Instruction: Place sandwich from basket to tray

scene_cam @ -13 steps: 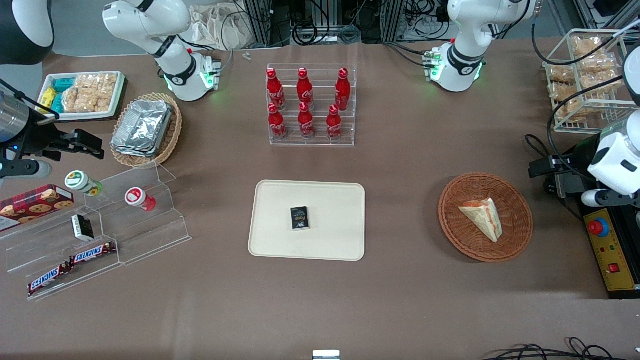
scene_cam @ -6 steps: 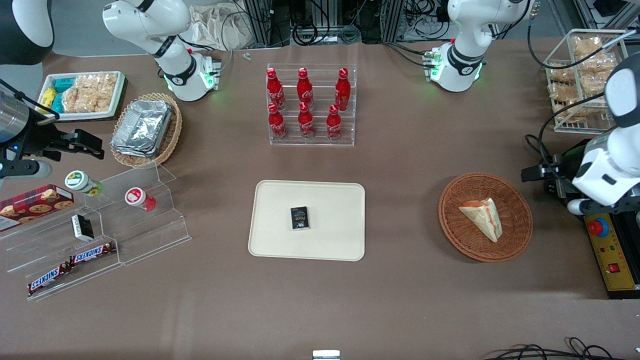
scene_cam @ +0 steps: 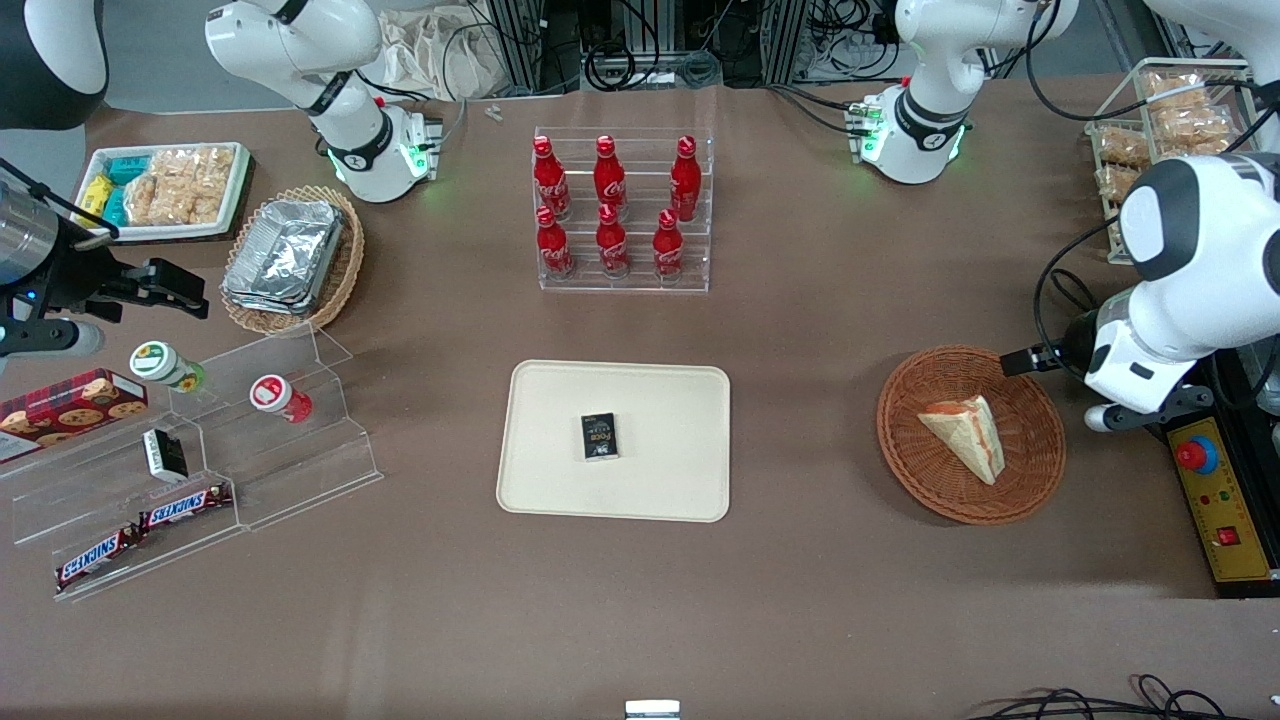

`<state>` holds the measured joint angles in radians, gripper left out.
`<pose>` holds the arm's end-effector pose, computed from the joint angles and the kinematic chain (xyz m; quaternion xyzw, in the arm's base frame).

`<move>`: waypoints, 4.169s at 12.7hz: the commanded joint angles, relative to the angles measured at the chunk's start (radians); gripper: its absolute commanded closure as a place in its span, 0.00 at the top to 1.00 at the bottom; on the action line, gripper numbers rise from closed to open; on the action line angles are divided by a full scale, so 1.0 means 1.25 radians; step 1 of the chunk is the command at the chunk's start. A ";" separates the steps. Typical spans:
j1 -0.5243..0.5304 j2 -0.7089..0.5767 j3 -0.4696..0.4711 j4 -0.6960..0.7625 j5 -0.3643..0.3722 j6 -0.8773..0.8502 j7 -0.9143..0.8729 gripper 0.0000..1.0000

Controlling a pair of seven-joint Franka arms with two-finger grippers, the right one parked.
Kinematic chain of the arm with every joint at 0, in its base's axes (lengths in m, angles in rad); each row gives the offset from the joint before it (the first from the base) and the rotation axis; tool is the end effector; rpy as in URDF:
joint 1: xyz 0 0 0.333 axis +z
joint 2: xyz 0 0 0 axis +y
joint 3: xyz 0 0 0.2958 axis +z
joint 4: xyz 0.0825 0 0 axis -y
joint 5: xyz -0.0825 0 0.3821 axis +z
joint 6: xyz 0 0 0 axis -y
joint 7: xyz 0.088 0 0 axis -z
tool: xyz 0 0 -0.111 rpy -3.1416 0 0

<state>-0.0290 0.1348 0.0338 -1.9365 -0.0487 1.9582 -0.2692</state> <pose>0.5713 -0.0010 0.3839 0.9874 0.1467 -0.0585 0.0121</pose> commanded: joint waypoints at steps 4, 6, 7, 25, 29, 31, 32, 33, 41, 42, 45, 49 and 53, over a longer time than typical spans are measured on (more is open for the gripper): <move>0.010 0.110 -0.007 -0.011 0.008 0.130 -0.199 0.96; 0.008 0.155 -0.007 -0.013 0.009 0.186 -0.257 0.96; 0.002 0.183 -0.009 -0.012 0.009 0.203 -0.284 0.95; -0.007 0.129 -0.033 0.158 0.008 -0.079 -0.278 0.28; -0.010 0.108 -0.102 0.296 0.014 -0.229 -0.187 0.28; -0.010 0.098 -0.180 0.298 0.050 -0.230 -0.131 0.28; -0.010 0.106 -0.218 0.298 0.050 -0.218 -0.125 0.28; -0.012 0.126 -0.257 0.298 0.054 -0.191 -0.123 0.28; -0.188 0.286 -0.293 0.301 0.060 0.058 -0.138 0.28; -0.205 0.309 -0.293 0.306 0.062 0.089 -0.149 0.28; -0.239 0.380 -0.293 0.339 0.126 0.121 -0.208 0.28; -0.268 0.444 -0.291 0.360 0.159 0.167 -0.240 0.28; -0.274 0.482 -0.290 0.361 0.158 0.198 -0.242 0.30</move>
<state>-0.3563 0.7097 -0.3368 -1.5237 0.1278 2.1954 -0.5470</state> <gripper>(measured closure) 0.714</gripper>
